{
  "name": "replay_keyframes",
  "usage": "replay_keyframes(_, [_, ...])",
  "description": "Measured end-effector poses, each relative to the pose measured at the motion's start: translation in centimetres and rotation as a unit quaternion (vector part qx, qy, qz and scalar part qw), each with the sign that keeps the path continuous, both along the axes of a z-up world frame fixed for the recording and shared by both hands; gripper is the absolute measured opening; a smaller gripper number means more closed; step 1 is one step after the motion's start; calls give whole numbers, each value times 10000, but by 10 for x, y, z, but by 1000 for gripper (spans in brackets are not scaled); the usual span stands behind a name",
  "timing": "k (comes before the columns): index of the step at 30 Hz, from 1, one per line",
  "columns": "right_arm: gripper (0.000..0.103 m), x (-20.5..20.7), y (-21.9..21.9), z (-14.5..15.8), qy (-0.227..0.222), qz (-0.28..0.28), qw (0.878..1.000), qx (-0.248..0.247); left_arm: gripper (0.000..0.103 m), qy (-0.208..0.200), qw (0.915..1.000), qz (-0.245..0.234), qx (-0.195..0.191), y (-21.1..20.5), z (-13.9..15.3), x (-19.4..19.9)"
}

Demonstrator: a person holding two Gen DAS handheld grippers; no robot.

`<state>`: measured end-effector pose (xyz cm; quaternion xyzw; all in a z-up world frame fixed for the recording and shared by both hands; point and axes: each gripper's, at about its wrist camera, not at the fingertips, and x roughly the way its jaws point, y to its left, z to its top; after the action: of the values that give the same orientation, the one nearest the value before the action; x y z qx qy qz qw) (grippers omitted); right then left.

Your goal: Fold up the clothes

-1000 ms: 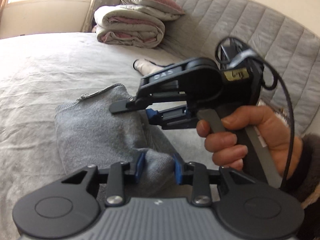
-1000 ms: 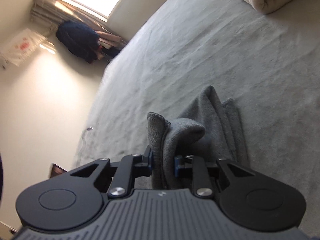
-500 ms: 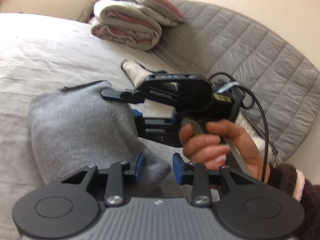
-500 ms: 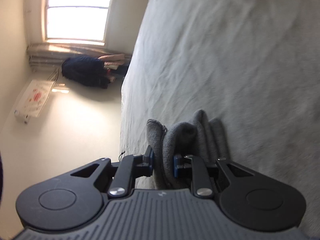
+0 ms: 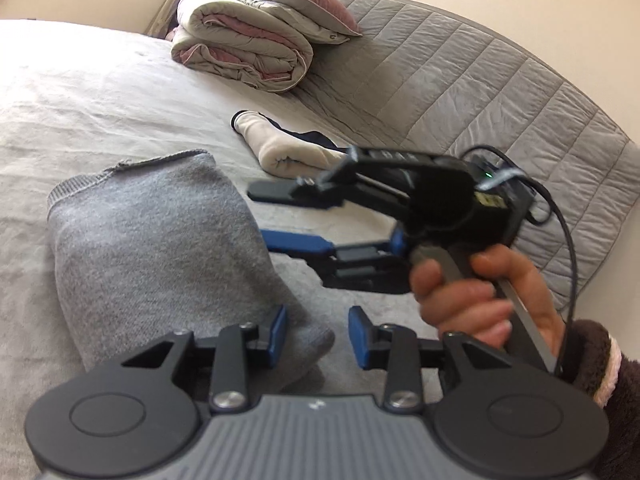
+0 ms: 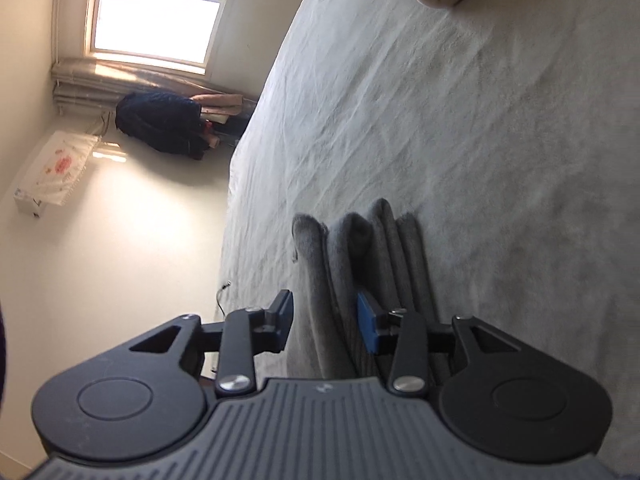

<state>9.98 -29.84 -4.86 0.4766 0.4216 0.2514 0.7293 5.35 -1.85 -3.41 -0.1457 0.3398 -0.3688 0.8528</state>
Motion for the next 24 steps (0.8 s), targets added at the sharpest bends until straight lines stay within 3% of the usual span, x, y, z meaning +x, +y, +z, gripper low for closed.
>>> replay_keyframes(4, [40, -5, 8, 6, -52, 133, 9999, -69, 38, 47, 9995, -259, -162, 2, 8, -5])
replay_keyframes(8, [40, -1, 13, 9, 4, 163, 9998, -149, 40, -310, 9975, -631, 62, 3, 20, -11])
replay_keyframes(13, [40, -9, 7, 8, 97, 138, 9999, -29, 43, -444, 9990, 11, -33, 33, 32, -1])
replay_keyframes(16, [40, -13, 10, 6, 162, 235, 9996, 55, 44, -615, 9946, 734, 410, 49, 27, 9])
replay_keyframes(18, [40, -15, 12, 4, 206, 300, 9993, 112, 42, -508, 9912, 1042, 642, 53, 20, 20])
replay_keyframes(24, [40, -19, 24, 2, 145, 414, 9990, -69, 41, -533, 9894, 1060, 841, 41, 19, 47])
